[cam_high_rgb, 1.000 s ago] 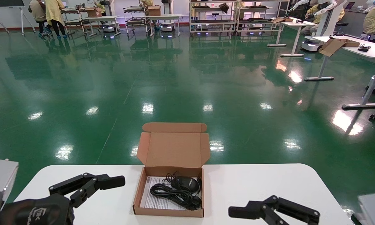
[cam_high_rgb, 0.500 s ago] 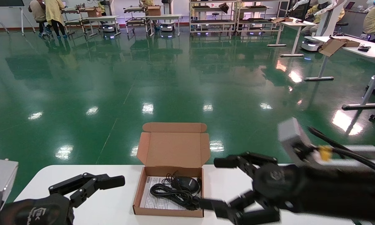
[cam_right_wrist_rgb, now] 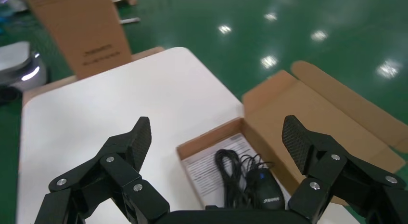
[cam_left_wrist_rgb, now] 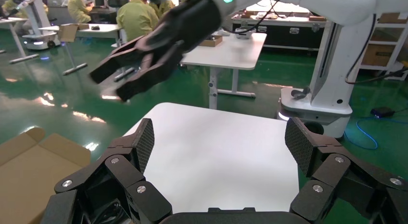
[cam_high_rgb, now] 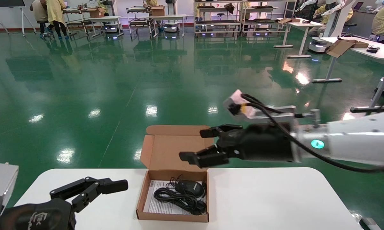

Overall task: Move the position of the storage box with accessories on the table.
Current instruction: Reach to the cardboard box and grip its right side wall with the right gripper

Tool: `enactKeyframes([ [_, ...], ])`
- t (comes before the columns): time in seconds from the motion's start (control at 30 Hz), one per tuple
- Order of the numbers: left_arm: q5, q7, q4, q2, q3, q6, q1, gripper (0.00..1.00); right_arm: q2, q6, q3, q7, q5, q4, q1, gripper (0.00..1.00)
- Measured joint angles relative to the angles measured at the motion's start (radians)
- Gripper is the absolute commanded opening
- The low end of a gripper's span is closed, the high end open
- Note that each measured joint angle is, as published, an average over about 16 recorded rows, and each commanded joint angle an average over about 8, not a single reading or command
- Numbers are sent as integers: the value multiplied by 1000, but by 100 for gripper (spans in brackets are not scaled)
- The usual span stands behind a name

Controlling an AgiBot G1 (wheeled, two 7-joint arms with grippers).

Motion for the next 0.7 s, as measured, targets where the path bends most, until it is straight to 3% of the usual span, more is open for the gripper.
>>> enactKeyframes([
  [0.37, 0, 0, 0, 0, 0, 0, 0, 100, -178, 153, -53, -25, -89, -341, 85, 100],
  [0.7, 0, 0, 0, 0, 0, 0, 0, 100, -224, 282, -93, 19, -116, -423, 65, 100],
])
